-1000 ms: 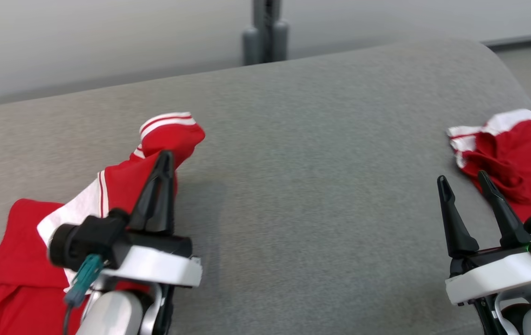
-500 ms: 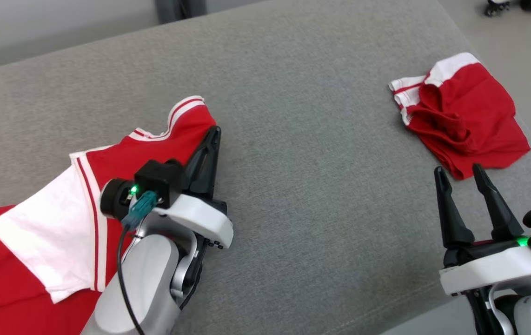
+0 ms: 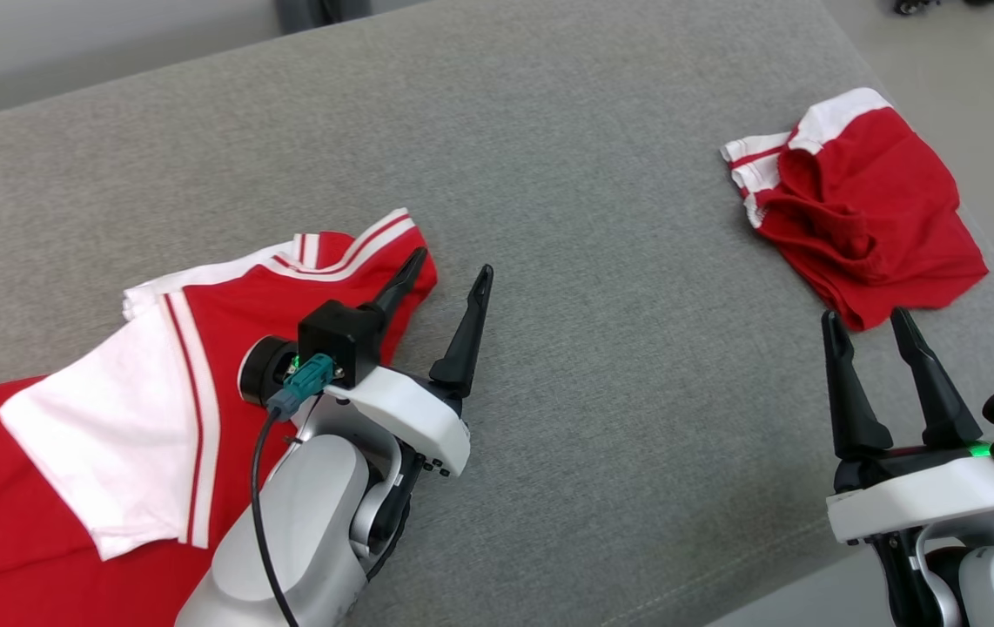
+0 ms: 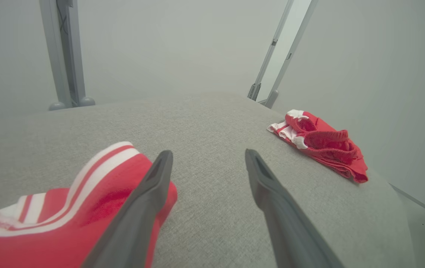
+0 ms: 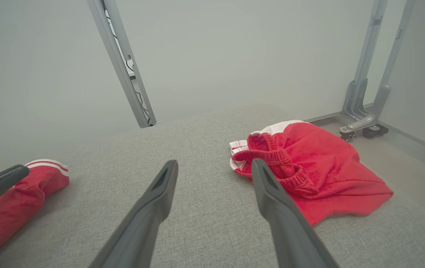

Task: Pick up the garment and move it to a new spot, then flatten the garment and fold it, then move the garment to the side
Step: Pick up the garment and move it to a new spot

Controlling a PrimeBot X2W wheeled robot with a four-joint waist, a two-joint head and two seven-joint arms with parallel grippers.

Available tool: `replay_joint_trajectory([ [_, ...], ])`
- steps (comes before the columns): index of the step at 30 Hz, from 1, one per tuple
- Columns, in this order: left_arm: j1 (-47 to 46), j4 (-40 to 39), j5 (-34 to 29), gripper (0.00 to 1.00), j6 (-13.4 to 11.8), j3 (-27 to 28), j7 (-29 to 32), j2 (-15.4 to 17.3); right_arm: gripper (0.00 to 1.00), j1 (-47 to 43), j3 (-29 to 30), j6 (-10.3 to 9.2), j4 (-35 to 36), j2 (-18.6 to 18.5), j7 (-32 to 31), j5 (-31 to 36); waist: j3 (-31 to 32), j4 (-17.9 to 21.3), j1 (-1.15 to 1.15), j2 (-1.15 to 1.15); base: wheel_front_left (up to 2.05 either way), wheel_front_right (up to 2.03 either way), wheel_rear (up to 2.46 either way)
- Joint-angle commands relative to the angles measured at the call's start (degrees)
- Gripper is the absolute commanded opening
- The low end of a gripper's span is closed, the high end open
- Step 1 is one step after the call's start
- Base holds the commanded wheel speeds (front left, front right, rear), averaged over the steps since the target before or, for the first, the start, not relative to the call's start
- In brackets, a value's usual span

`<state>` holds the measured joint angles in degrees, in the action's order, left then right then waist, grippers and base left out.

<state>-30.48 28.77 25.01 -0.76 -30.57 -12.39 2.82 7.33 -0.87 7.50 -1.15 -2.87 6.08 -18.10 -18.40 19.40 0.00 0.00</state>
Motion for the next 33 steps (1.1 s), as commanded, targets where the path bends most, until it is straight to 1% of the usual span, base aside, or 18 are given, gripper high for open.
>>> replay_joint_trajectory([
  [1, 0.87, -1.39, 1.44, 1.00, -0.93, 0.18, -0.85, 0.29, 1.00, 0.28, 0.49, -0.02, -0.34, -0.17, 0.44, 0.25, 1.10, -1.37, 0.00, 0.00, 0.00, 0.00, 0.00],
  [6, 2.60, -4.59, 1.76, 1.00, -5.00, 2.95, -2.32, 0.46, 1.00, -0.04, 1.64, -0.02, -0.16, -0.17, 0.38, 0.88, 2.52, -4.92, 0.00, 0.00, 0.00, 0.00, 0.00],
  [13, 7.05, -9.36, 0.56, 1.00, -8.02, 9.52, -2.77, 4.41, 1.00, -0.56, 2.10, -0.02, 0.29, -0.19, -0.99, 2.39, 4.63, -9.16, 0.00, 0.00, 0.00, 0.00, 0.00],
  [18, 11.38, -13.24, 0.09, 1.00, -8.53, 14.60, -2.81, 7.58, 1.00, -1.07, 2.21, -0.02, 0.60, -0.18, -2.05, 3.27, 5.90, -11.90, 0.00, 0.00, 0.00, 0.00, 0.00],
  [20, 12.14, -13.94, -0.05, 1.00, -8.64, 15.36, -2.81, 8.13, 1.00, -1.19, 2.24, -0.02, 0.65, -0.20, -2.40, 3.79, 6.17, -12.41, 0.00, 0.00, 0.00, 0.00, 0.00],
  [23, 15.75, -16.72, -0.53, 1.00, -8.92, 17.79, -2.82, 10.02, 1.00, -2.05, 2.26, -0.02, 0.81, -0.19, -3.27, 5.07, 7.67, -14.23, 0.00, 0.00, 0.00, 0.00, 0.00],
  [30, 21.72, -21.19, 0.86, 1.00, -8.88, 20.48, -2.78, 12.02, 1.00, -3.76, 2.41, -0.02, 1.44, -0.20, -4.61, 6.12, 10.78, -16.52, 0.00, 0.00, 0.00, 0.00, 0.00],
  [33, 24.49, -23.76, 0.49, 1.00, -9.78, 20.36, -2.15, 12.11, 1.00, -4.74, 2.46, -0.02, 1.60, -0.21, -5.20, 6.61, 12.22, -17.03, 0.00, 0.00, 0.00, 0.00, 0.00],
])
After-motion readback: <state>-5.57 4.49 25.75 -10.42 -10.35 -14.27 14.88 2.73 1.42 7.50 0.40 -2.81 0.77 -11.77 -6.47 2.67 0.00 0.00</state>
